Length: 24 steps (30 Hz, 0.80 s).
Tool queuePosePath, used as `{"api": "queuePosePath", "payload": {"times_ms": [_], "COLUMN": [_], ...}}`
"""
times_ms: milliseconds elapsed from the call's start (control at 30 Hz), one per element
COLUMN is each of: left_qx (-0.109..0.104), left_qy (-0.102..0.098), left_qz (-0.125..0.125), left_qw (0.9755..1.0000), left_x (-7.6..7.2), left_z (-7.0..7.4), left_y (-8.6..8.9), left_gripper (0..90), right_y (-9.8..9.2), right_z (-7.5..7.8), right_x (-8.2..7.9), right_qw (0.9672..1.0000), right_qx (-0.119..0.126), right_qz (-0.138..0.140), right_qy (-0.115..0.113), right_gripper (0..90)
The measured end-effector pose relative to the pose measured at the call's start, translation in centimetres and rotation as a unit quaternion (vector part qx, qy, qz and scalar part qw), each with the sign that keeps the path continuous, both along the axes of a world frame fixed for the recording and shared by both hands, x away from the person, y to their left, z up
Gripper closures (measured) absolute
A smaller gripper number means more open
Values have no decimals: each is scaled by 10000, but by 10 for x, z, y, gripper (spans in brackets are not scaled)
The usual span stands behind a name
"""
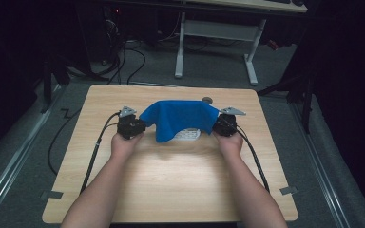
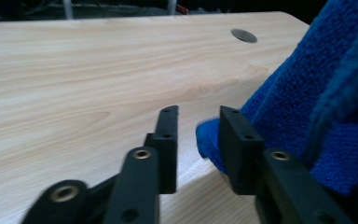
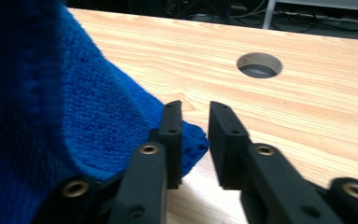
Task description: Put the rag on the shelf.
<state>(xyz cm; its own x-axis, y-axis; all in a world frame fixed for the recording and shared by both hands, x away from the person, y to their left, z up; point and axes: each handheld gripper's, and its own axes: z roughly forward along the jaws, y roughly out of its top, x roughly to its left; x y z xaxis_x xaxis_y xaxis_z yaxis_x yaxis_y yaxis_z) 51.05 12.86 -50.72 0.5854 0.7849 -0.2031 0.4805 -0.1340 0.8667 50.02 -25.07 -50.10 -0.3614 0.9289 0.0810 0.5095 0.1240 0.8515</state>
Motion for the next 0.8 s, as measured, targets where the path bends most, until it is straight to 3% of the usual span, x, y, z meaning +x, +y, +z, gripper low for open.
{"api": "queuePosePath", "payload": {"times_ms": [33,233,300,600,667,800], "left_qx": [44,119,195,296,329,377], "left_qy": [-67,-180,-248,-356,-382,-410], "left_qz": [78,265,323,430,423,396], "left_qw": [9999,9994,9990,9980,9978,9977], "left_x": [-3,-12,-16,-33,-37,-46], "left_z": [4,13,16,27,28,31], "left_y": [4,17,22,38,41,44], "left_gripper": [612,556,504,450,449,442], "right_y": [-4,-16,-22,-28,-28,-32], "right_z": [5,24,34,49,50,51], "right_x": [-2,-8,-13,-30,-36,-44], "right_qw": [10000,9995,9991,9982,9969,9967], "right_qx": [-68,-41,-164,-316,-351,-449], "right_qz": [-45,-128,-117,-70,-124,-280], "right_qy": [-34,-283,-367,-514,-698,-616], "right_gripper": [681,601,571,539,544,544]}}
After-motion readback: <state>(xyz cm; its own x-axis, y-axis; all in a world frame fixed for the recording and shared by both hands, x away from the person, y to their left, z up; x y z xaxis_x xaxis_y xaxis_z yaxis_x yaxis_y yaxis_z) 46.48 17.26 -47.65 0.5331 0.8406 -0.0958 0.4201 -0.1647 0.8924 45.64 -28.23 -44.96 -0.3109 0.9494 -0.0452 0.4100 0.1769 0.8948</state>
